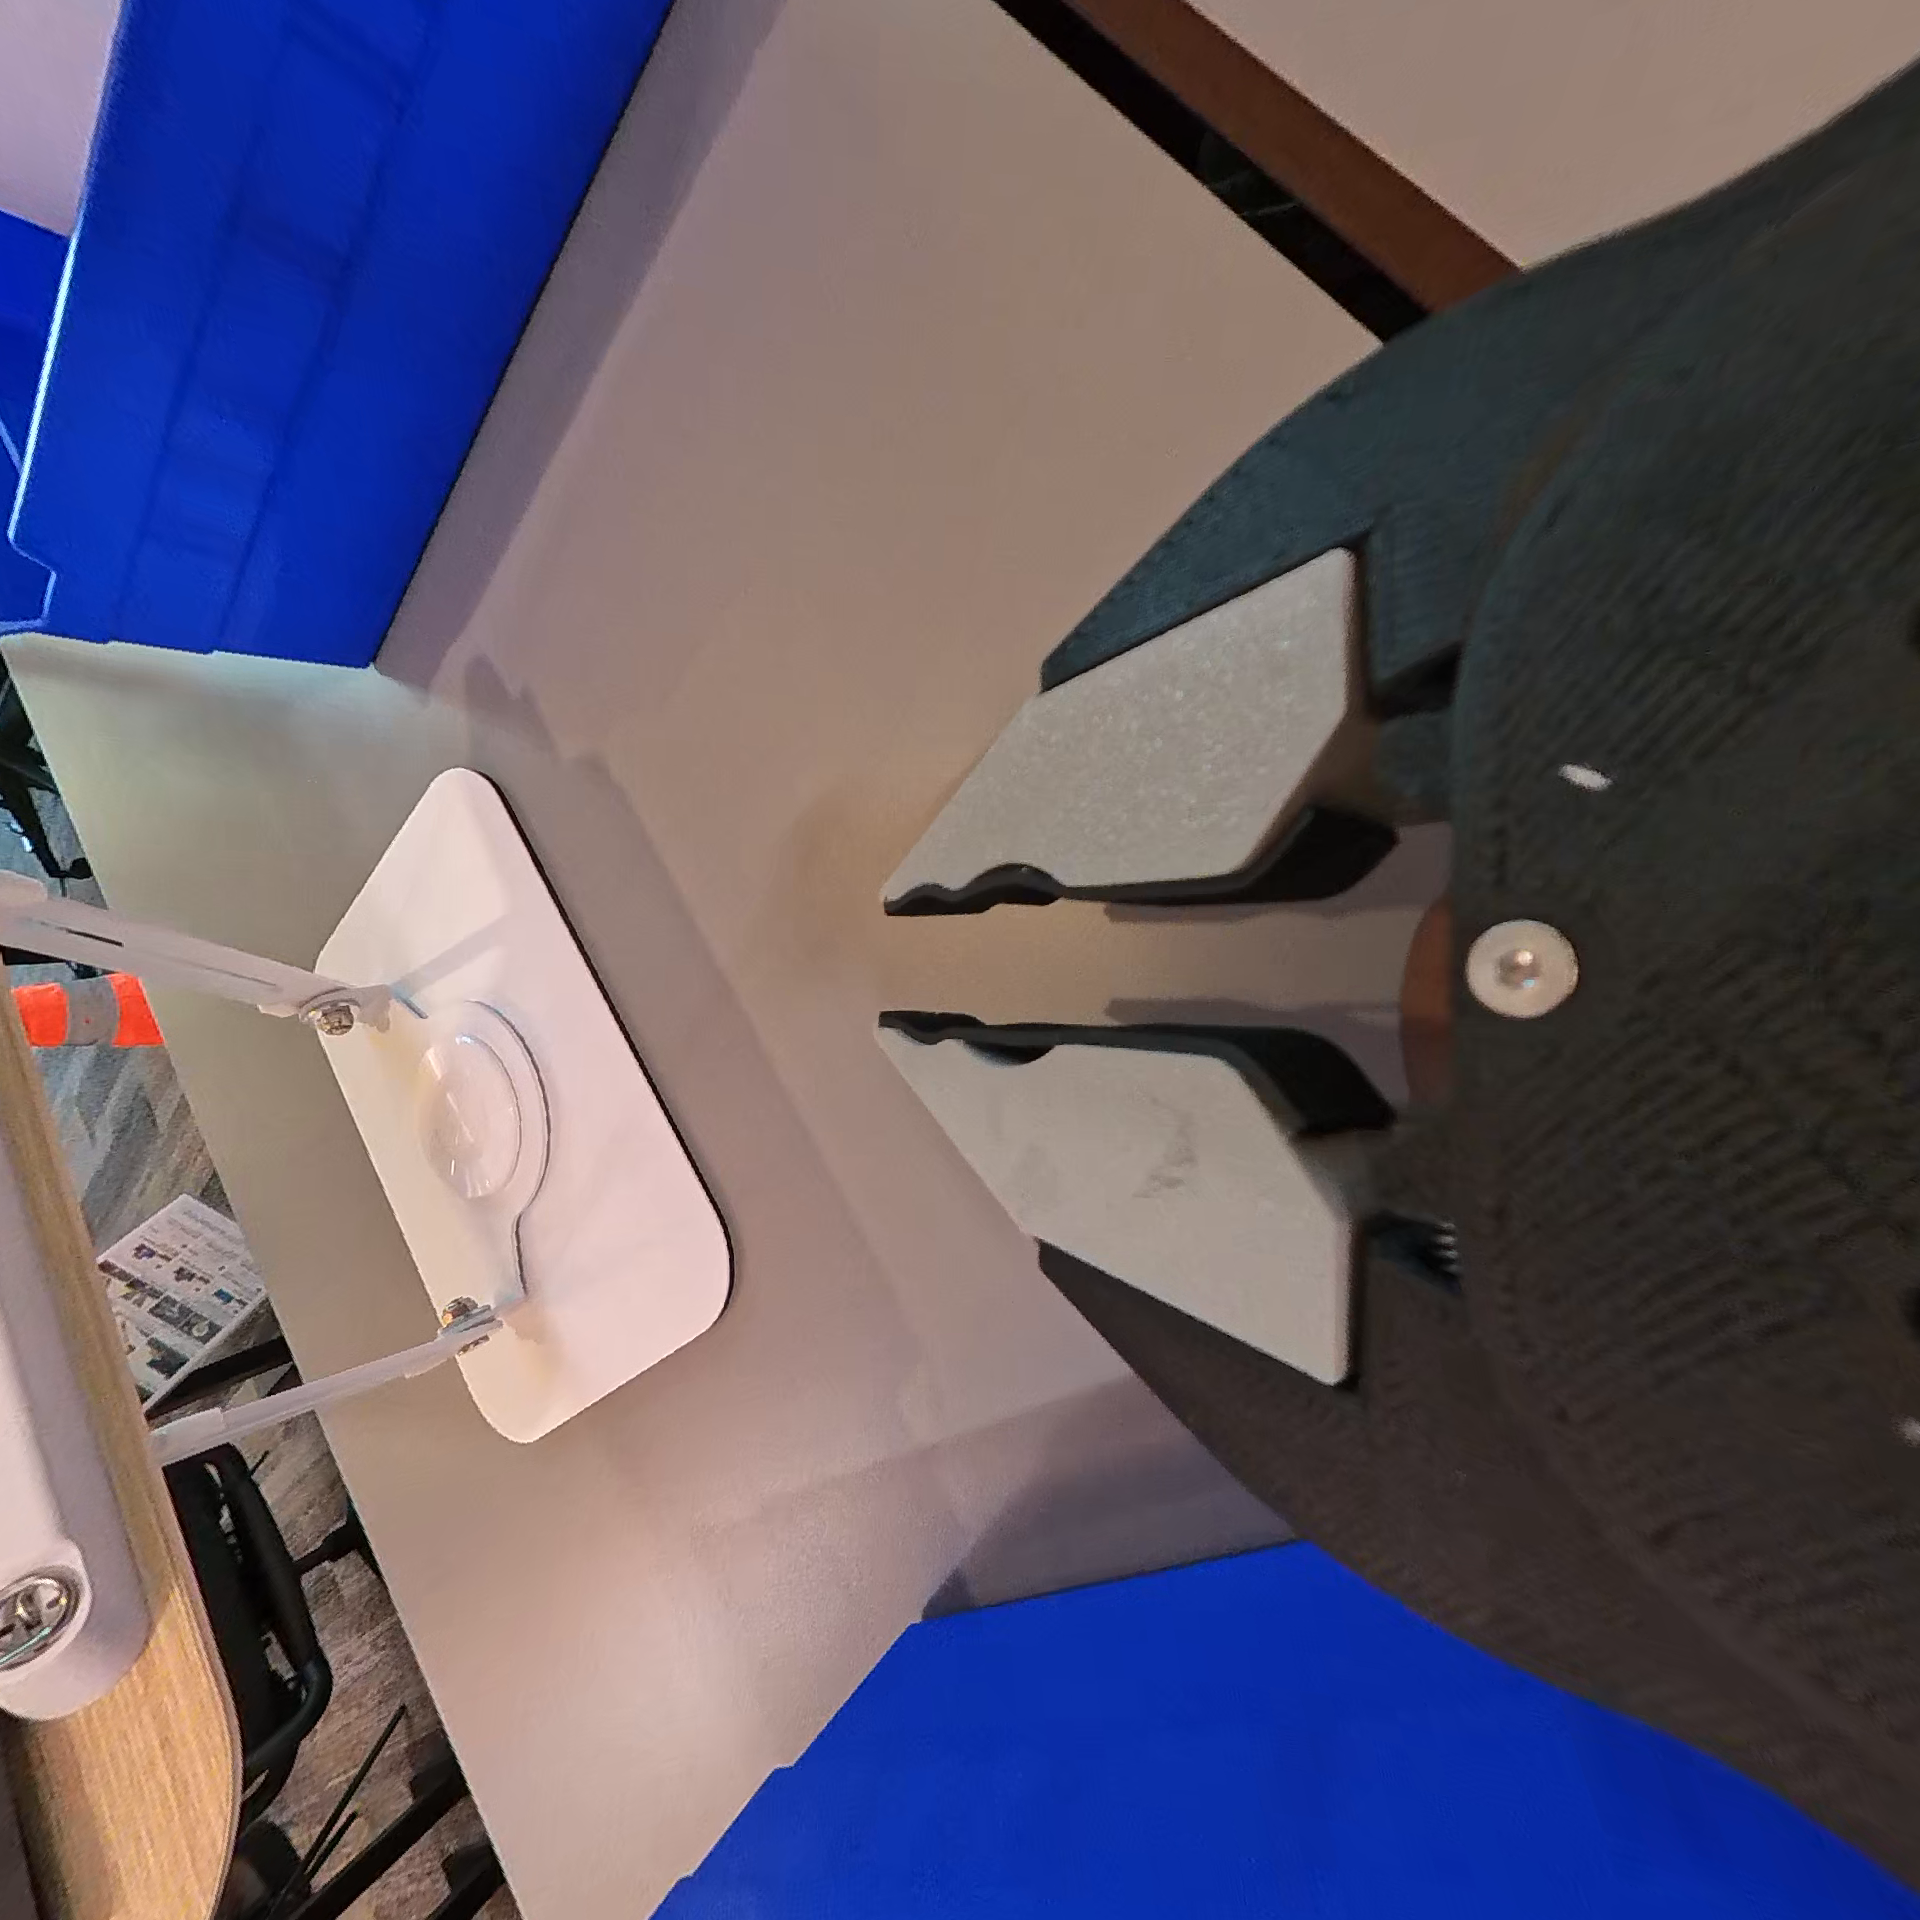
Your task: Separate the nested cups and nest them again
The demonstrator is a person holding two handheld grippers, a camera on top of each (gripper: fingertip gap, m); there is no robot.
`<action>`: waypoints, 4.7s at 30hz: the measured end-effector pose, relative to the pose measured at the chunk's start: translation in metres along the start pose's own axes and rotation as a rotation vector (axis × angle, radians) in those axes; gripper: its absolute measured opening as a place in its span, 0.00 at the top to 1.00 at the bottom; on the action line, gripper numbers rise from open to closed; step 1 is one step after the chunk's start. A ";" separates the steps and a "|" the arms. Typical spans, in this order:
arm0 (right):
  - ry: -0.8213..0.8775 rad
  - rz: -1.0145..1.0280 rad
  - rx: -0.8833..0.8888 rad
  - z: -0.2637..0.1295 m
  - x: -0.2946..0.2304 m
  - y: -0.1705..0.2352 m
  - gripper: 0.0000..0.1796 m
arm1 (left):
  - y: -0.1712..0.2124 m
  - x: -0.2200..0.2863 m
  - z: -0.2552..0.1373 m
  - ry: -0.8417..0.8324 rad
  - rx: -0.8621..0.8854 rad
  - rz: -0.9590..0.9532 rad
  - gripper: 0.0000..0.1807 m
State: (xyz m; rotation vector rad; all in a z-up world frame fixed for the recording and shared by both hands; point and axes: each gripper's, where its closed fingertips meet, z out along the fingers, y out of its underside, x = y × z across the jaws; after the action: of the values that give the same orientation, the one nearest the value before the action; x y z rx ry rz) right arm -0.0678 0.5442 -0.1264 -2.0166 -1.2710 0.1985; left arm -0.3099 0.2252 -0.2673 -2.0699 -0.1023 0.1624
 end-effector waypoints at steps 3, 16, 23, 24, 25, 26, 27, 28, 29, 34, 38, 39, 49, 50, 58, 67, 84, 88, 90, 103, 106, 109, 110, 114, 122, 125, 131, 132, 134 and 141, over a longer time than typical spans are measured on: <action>-0.004 0.028 0.091 -0.008 -0.002 -0.010 0.90 | 0.000 0.001 0.000 0.000 -0.001 0.005 0.91; -0.462 -0.078 0.646 -0.060 -0.234 -0.047 0.88 | 0.000 -0.001 0.003 -0.022 0.004 -0.003 0.92; -0.562 -0.069 0.567 0.026 -0.339 -0.023 0.86 | -0.013 -0.012 -0.006 -0.053 0.082 -0.053 0.92; -0.556 -0.069 0.564 0.033 -0.343 -0.021 0.86 | -0.015 -0.013 -0.008 -0.055 0.094 -0.063 0.91; -0.559 -0.066 0.560 0.037 -0.347 -0.020 0.86 | -0.017 -0.014 -0.009 -0.053 0.106 -0.073 0.91; -0.571 -0.080 0.562 0.038 -0.351 -0.018 0.85 | -0.020 -0.014 -0.011 -0.052 0.123 -0.080 0.92; -0.558 -0.101 0.566 0.039 -0.352 -0.016 0.86 | -0.024 -0.014 -0.013 -0.053 0.142 -0.085 0.92; -0.531 -0.121 0.573 0.040 -0.351 -0.014 0.86 | -0.028 -0.014 -0.015 -0.057 0.163 -0.088 0.92; -0.513 -0.142 0.577 0.041 -0.352 -0.011 0.86 | -0.031 -0.014 -0.018 -0.060 0.183 -0.089 0.92; -0.497 -0.191 0.572 0.040 -0.361 -0.006 0.86 | -0.051 -0.023 -0.036 -0.105 0.303 -0.101 0.92; -0.478 -0.216 0.589 0.040 -0.364 -0.005 0.86 | -0.074 -0.049 -0.072 -0.208 0.469 -0.135 0.92; -0.483 -0.225 0.583 0.042 -0.367 -0.003 0.86 | -0.082 -0.056 -0.086 -0.231 0.527 -0.153 0.93; -0.464 -0.252 0.586 0.046 -0.368 -0.002 0.86 | -0.110 -0.115 -0.204 -0.253 0.909 -0.468 0.95; -0.469 -0.251 0.580 0.047 -0.368 -0.001 0.86 | -0.114 -0.120 -0.212 -0.264 0.917 -0.457 0.95; -0.479 -0.243 0.558 0.054 -0.368 0.001 0.86 | -0.119 -0.201 -0.192 -0.393 0.560 -0.309 0.82; -0.484 -0.251 0.554 0.054 -0.369 0.002 0.86 | -0.044 -0.250 -0.105 -0.409 -0.020 -0.153 0.75; -0.544 -0.167 0.586 0.043 -0.362 -0.006 0.86 | -0.068 -0.163 -0.095 -0.310 -0.046 0.268 1.00; -0.682 -0.061 0.648 0.023 -0.361 -0.015 0.84 | -0.082 -0.080 -0.085 -0.285 -0.004 0.715 1.00; -0.771 0.017 0.694 0.006 -0.356 -0.022 0.83 | -0.074 -0.046 -0.075 -0.233 -0.011 0.923 1.00; -0.716 0.055 0.617 0.009 -0.348 -0.018 0.90 | -0.028 0.057 -0.026 -0.183 -0.101 1.528 1.00; -0.603 0.005 0.593 0.021 -0.341 -0.014 0.97 | -0.028 0.066 -0.019 -0.226 -0.080 1.522 0.99; -0.552 0.018 0.611 0.022 -0.333 -0.016 1.00 | -0.038 0.082 -0.020 -0.252 0.061 1.442 0.97; -0.571 0.040 0.609 0.021 -0.332 -0.016 1.00 | -0.039 0.086 -0.020 -0.247 0.079 1.398 0.97; -0.569 0.097 0.613 0.021 -0.321 -0.018 1.00 | -0.046 0.101 -0.030 -0.168 0.211 1.165 0.99; -0.509 0.180 0.710 0.015 -0.291 -0.028 1.00 | -0.074 0.113 -0.066 0.140 0.508 0.488 1.00; -0.466 0.169 0.768 0.001 -0.284 -0.032 1.00 | -0.070 0.088 -0.053 0.060 0.486 0.405 1.00; -0.402 0.182 0.937 -0.056 -0.251 -0.045 1.00 | -0.057 0.061 -0.037 0.004 0.404 0.330 1.00; -0.368 0.195 0.973 -0.068 -0.237 -0.047 1.00 | -0.057 0.056 -0.036 0.000 0.397 0.304 1.00; -0.337 0.234 1.015 -0.089 -0.207 -0.049 1.00 | -0.054 0.045 -0.034 -0.026 0.370 0.262 1.00; -0.181 0.245 0.813 -0.099 -0.069 -0.054 1.00 | -0.043 0.021 -0.028 -0.064 0.293 0.161 1.00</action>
State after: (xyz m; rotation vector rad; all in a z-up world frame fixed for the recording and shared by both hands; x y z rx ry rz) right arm -0.0932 0.4507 -0.0366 -1.4428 -0.8325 0.8783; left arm -0.2850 0.2252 -0.2178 -1.7802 0.0472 0.3235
